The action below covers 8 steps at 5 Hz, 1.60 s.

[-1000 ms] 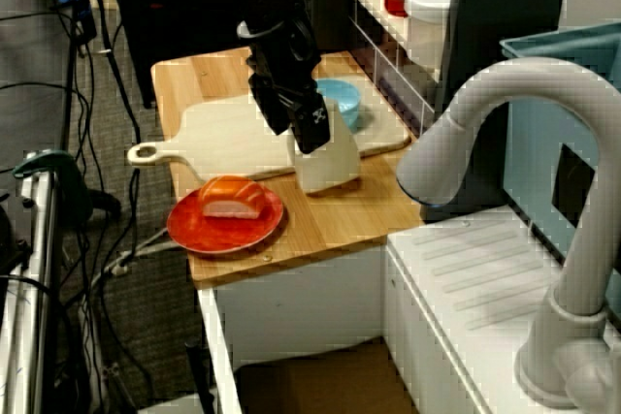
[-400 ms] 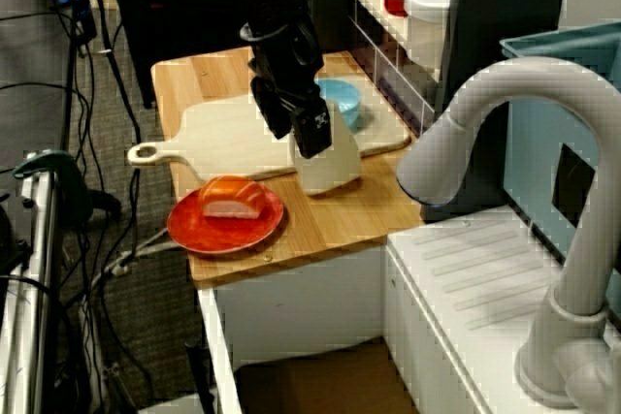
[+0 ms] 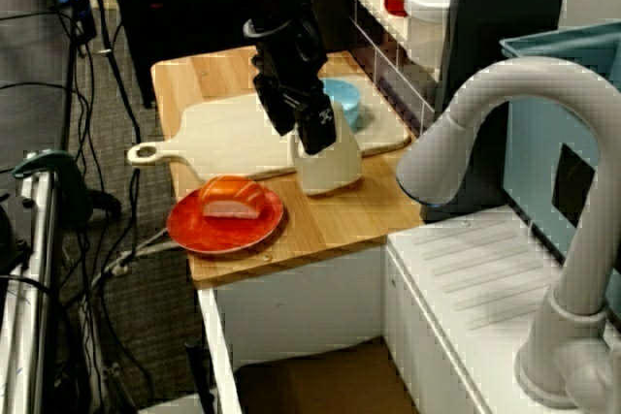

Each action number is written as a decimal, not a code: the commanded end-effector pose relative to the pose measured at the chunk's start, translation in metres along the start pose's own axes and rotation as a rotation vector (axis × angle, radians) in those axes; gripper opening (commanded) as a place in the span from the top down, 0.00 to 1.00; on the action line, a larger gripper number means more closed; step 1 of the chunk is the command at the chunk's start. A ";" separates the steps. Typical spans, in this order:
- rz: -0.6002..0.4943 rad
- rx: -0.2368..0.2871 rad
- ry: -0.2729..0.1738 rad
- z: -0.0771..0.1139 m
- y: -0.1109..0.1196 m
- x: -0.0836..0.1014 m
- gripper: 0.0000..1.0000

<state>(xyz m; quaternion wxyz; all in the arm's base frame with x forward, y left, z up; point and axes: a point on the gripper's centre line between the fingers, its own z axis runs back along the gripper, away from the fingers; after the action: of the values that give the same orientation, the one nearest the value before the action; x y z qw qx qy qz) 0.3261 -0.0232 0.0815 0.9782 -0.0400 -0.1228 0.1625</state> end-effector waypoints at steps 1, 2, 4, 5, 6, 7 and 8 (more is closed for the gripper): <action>0.005 -0.013 -0.022 0.005 0.000 0.018 0.00; 0.006 -0.016 -0.011 0.006 0.000 0.018 0.00; 0.006 -0.018 0.002 0.007 -0.001 0.016 0.00; 0.004 -0.017 -0.001 0.007 -0.001 0.015 0.00; 0.006 -0.021 0.001 0.009 0.001 0.015 0.00; 0.005 -0.033 0.011 0.012 0.004 0.016 0.00; -0.001 -0.040 0.015 0.017 0.007 0.013 0.00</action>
<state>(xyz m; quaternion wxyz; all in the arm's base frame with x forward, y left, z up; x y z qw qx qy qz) 0.3216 -0.0199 0.0828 0.9818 -0.0564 -0.0872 0.1592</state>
